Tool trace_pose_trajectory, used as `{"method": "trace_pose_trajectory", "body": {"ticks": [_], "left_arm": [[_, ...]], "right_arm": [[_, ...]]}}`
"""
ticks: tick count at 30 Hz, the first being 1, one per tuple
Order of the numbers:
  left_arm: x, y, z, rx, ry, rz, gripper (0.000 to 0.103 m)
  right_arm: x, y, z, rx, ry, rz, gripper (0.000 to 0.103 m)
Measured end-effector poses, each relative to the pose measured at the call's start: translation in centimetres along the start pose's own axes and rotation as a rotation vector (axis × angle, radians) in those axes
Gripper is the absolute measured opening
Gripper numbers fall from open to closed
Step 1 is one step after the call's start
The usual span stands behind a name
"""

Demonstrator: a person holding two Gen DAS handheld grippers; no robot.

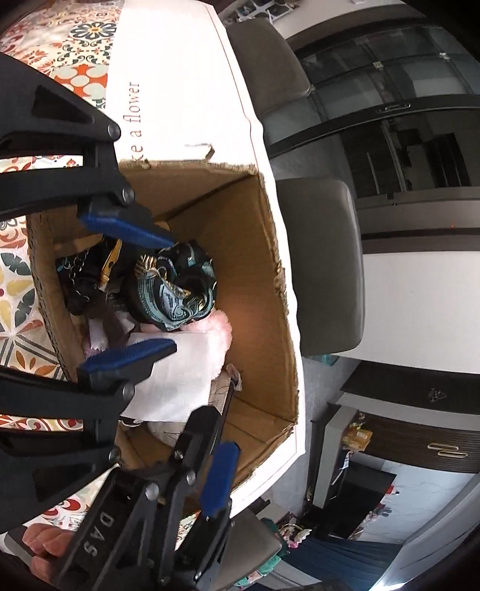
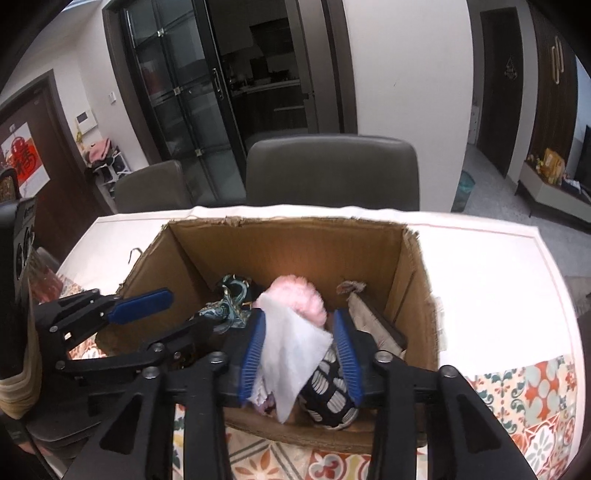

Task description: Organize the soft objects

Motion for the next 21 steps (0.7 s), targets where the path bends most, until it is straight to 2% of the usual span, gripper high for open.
{"method": "trace_pose_trajectory", "body": {"ticks": [4, 9, 13, 17, 21], "left_arm": [[0.0, 1.1, 0.1, -0.011, 0.011, -0.031, 0.059], [0.6, 3.7, 0.6, -0.089, 0.02, -0.11, 0.065], [1.7, 6.1, 0.8, -0.138, 0.027, -0.177, 0.067], [3.2, 9.0, 0.8, -0.167, 0.044, -0.256, 0.072], [4.9, 12.1, 0.7, -0.178, 0.046, -0.327, 0.073]], "right_arm": [[-0.3, 1.3, -0.3, 0.046, -0.017, -0.025, 0.052], [-0.1, 3.6, 0.0, 0.155, -0.012, -0.051, 0.064], [0.9, 5.8, 0.6, 0.217, -0.014, -0.07, 0.07], [2.0, 8.5, 1.3, 0.241, -0.027, -0.115, 0.078], [3.5, 11.3, 2.1, 0.262, -0.045, -0.158, 0.082]]}}
Point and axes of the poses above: each gripper's, at about its wrist camera, not at the fingertips, and y roughly against the way its jaws point, z to its left, x to its underside, the point moved 2 cm from there along -y, roughly the way its jaws point, and after that the axes turned 13 degrees about y, right-handed, at the moved point
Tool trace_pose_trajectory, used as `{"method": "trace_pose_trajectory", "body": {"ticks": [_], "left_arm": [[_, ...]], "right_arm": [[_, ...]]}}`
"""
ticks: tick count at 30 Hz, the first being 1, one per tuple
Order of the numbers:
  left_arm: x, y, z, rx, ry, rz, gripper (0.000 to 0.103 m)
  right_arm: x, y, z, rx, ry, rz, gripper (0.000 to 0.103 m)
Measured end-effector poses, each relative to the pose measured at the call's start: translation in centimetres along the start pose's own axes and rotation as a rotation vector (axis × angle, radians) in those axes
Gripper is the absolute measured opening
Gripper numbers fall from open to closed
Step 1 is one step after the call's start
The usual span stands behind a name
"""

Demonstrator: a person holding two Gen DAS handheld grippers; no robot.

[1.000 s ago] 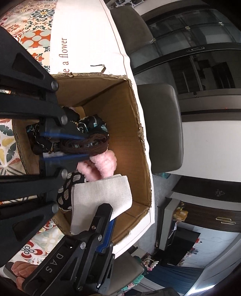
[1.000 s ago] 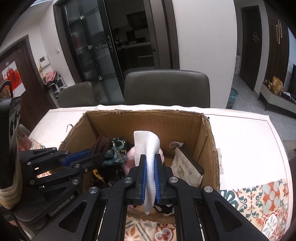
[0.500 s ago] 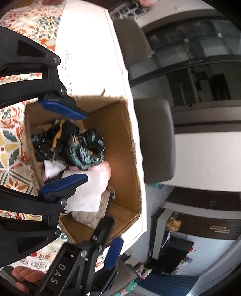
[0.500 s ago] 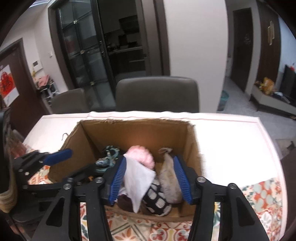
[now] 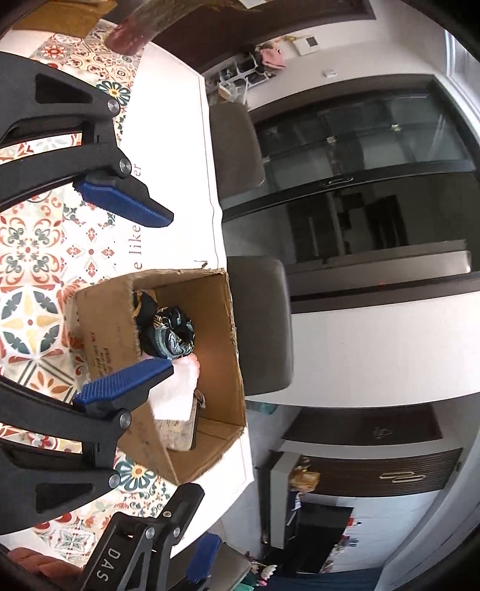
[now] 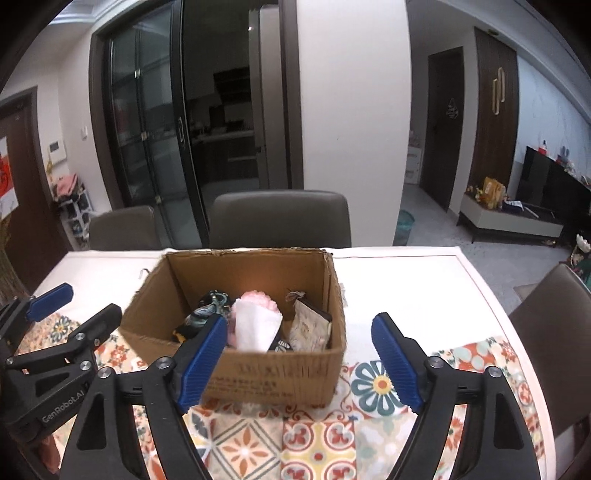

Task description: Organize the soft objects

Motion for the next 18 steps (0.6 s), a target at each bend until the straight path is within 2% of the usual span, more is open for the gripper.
{"method": "trace_pose_trajectory", "body": {"ticks": [3, 18], "left_arm": [[0.4, 1.9, 0.4, 0.008, 0.028, -0.019, 0.075], [4.1, 11.9, 1.9, 0.034, 0.052, -0.132, 0.083]], "right_arm": [[0.9, 2.1, 0.1, 0.038, -0.021, 0.0, 0.082], [5.4, 12.9, 2.8, 0.051, -0.017, -0.142, 0.082]]}}
Point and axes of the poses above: each gripper's, at about its wrist camera, not at the fingertips, and y roughly against the way its jaws point, z to its left, x to its underside, the point moved 2 cm from there along -y, roughly the way its jaws point, and after that the axes turned 13 degrees about y, right-handed, at the moved point
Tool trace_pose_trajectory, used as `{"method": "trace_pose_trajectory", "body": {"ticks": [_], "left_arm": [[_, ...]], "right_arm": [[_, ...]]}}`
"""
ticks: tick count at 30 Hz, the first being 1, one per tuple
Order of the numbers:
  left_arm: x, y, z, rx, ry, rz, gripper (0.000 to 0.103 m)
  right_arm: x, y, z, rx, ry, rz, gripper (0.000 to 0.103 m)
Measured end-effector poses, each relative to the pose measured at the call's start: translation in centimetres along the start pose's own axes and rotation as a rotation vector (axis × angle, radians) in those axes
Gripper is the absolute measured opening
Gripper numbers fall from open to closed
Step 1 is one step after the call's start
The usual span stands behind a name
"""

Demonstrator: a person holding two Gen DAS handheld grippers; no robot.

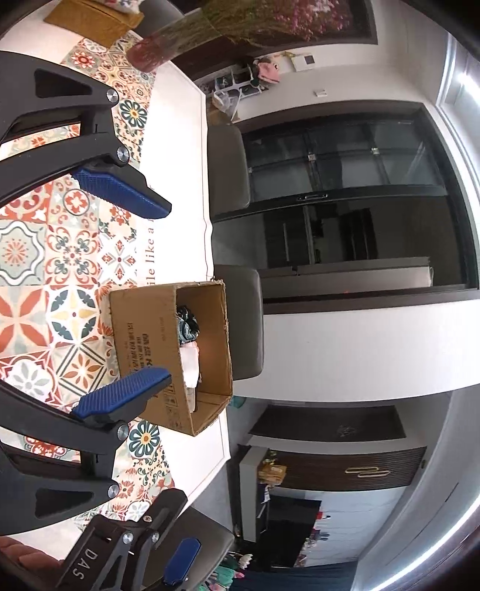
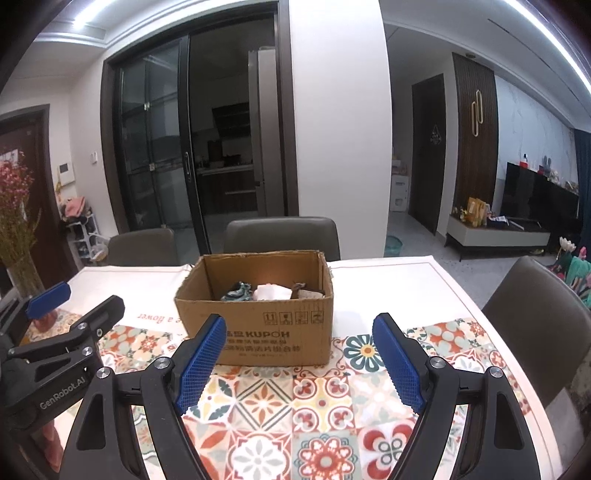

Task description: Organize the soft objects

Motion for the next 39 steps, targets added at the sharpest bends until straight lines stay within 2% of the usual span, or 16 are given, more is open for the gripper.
{"method": "trace_pose_trajectory", "body": {"ticks": [5, 7, 14, 20, 27, 39], "left_arm": [[1.2, 2.6, 1.0, -0.003, 0.026, -0.021, 0.084], [1.6, 3.5, 1.3, -0.006, 0.033, -0.026, 0.089], [3.8, 6.0, 2.0, -0.021, 0.044, -0.063, 0.093], [5.2, 7.8, 1.9, -0.02, 0.033, -0.076, 0.097], [6.8, 9.9, 1.5, -0.019, 0.016, -0.094, 0.103], [9.3, 13.2, 1.8, -0.044, 0.012, -0.106, 0.103]], "right_arm": [[0.8, 2.6, 0.8, -0.003, 0.01, -0.022, 0.082], [1.0, 3.3, 1.0, 0.01, 0.017, -0.033, 0.082], [2.8, 6.2, 1.6, 0.026, 0.019, -0.07, 0.082], [4.3, 7.6, 1.8, 0.021, 0.023, -0.077, 0.088], [5.7, 9.5, 1.3, 0.023, 0.005, -0.09, 0.088], [8.0, 11.7, 1.4, 0.025, -0.011, -0.084, 0.088]]}}
Point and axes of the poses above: each gripper's, at about its wrist camera, not at the fingertips, and y roughly against the way its jaws point, z to its left, x to its underside, the point moved 2 cm from there along -y, roughly the way its jaws point, and after that the axes turned 13 degrees about y, right-handed, at the moved point
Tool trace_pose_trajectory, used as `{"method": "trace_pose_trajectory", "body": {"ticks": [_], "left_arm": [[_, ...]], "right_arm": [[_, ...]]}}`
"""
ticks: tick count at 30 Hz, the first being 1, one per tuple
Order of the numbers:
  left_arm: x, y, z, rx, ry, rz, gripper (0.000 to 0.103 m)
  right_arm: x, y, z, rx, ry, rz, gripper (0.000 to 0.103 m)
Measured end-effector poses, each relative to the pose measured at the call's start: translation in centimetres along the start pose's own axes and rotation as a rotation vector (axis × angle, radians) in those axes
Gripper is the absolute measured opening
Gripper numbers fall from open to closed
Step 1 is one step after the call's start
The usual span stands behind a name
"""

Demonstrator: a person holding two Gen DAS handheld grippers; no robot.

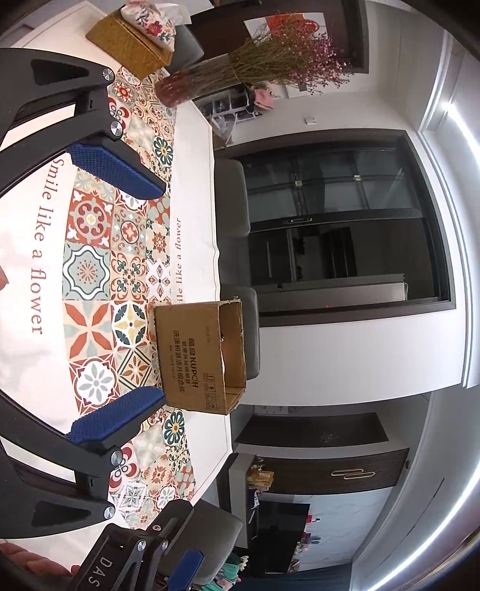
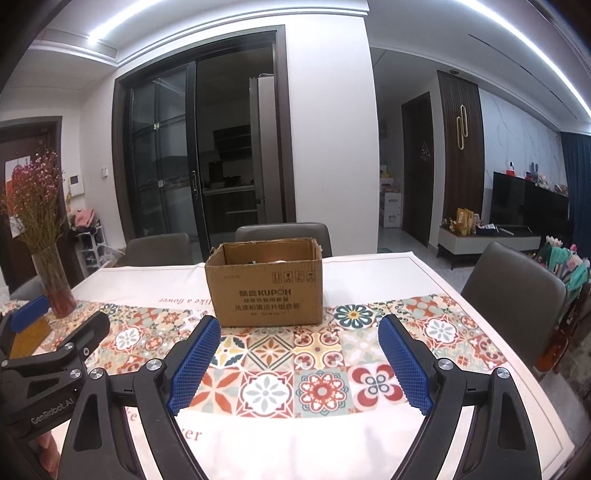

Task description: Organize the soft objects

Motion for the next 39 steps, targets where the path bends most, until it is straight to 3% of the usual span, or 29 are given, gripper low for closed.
{"method": "trace_pose_trajectory", "body": {"ticks": [16, 39], "left_arm": [[0.8, 2.3, 1.2, 0.008, 0.014, -0.024, 0.103], [0.8, 2.6, 1.2, -0.001, 0.012, -0.036, 0.103]], "right_arm": [[0.6, 1.7, 1.1, -0.002, 0.013, -0.014, 0.088], [0.6, 2.2, 1.3, -0.002, 0.011, -0.023, 0.088]]}}
Point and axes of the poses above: each gripper's, at about its wrist camera, not at the fingertips, and y roughly against the way its jaws point, z to its left, x to its underside, the point moved 2 cm from there along -y, roughly the way its jaws point, and after that the axes turned 13 degrees about y, right-handed, at the moved point
